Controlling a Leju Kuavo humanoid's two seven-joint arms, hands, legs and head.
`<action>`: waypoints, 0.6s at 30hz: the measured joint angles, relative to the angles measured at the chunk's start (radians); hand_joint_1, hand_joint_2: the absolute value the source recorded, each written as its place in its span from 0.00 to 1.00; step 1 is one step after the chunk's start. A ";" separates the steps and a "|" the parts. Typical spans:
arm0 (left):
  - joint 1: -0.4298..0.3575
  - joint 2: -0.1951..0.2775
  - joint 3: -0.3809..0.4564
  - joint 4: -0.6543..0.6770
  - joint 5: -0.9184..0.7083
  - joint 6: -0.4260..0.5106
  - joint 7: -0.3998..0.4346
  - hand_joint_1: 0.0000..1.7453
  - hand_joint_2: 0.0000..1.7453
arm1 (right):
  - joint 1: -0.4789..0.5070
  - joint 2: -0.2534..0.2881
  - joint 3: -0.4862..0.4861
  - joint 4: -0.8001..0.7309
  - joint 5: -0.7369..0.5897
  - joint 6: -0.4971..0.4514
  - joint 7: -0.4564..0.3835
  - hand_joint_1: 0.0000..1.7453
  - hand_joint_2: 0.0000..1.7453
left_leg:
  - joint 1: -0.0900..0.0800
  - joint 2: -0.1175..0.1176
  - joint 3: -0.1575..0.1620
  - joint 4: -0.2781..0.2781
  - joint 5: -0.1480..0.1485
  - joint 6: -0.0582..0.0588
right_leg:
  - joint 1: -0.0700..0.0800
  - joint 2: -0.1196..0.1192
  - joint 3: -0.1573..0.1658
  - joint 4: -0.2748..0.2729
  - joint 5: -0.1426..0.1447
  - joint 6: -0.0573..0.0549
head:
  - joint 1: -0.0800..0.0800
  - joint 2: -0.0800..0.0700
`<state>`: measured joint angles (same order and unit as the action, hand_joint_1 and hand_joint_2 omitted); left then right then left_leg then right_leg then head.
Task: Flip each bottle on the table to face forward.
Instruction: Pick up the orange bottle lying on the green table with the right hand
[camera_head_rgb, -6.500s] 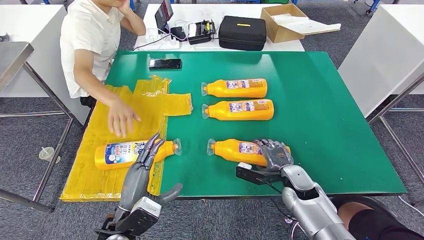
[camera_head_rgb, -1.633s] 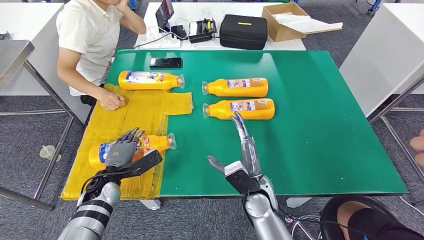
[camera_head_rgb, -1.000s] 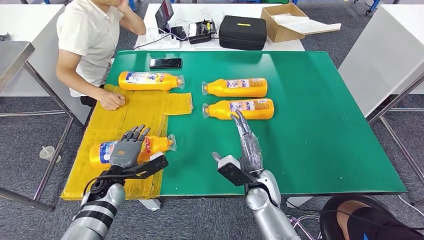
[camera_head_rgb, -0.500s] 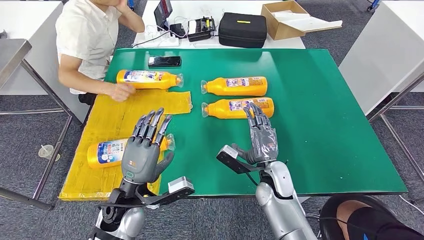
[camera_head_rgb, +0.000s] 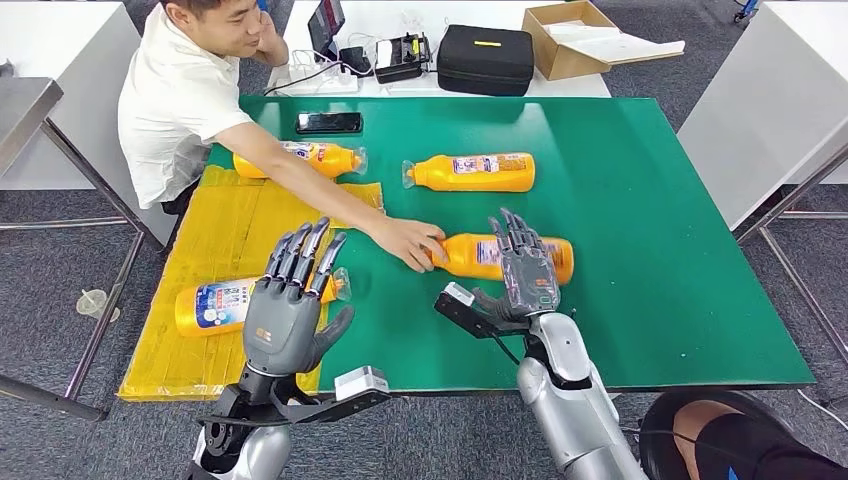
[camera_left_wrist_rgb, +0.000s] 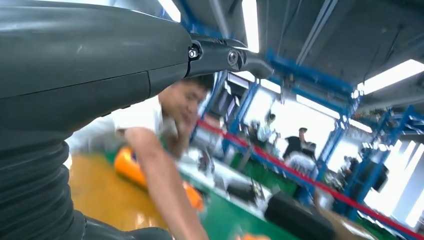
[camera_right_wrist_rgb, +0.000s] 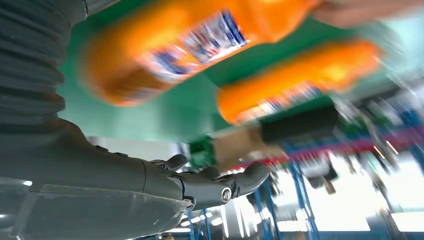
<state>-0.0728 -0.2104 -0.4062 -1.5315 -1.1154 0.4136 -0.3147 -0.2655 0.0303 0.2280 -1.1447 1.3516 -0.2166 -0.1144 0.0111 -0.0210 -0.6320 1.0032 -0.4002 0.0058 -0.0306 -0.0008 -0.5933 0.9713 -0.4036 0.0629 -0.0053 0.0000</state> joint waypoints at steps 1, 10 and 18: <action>0.009 -0.004 0.002 -0.005 0.064 -0.043 -0.013 0.00 1.00 | -0.012 -0.007 0.000 0.026 0.014 0.020 0.022 0.00 1.00 | 0.000 0.000 0.000 0.000 0.000 0.000 | 0.000 0.000 0.000 0.000 0.000 0.000 | 0.000 0.000; 0.076 -0.062 0.029 -0.008 0.528 -0.349 -0.012 0.00 1.00 | -0.036 -0.049 -0.008 0.155 0.051 0.096 0.090 0.00 1.00 | 0.000 0.000 -0.001 0.000 0.000 0.000 | 0.000 0.000 -0.001 0.000 0.000 0.000 | 0.000 0.000; 0.086 -0.066 0.049 -0.017 0.528 -0.334 0.017 0.00 1.00 | -0.060 -0.070 -0.003 0.189 0.041 0.245 0.131 0.00 1.00 | 0.000 0.000 0.001 0.000 0.000 0.000 | 0.000 0.000 0.000 0.000 0.000 0.000 | 0.000 0.000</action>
<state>0.0136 -0.2763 -0.3569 -1.5484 -0.5876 0.0794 -0.2975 -0.3255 -0.0398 0.2249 -0.9554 1.3927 0.0282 0.0168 0.0113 -0.0206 -0.6306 1.0033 -0.4004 0.0057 -0.0301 -0.0006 -0.5933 0.9711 -0.4037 0.0628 -0.0055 0.0000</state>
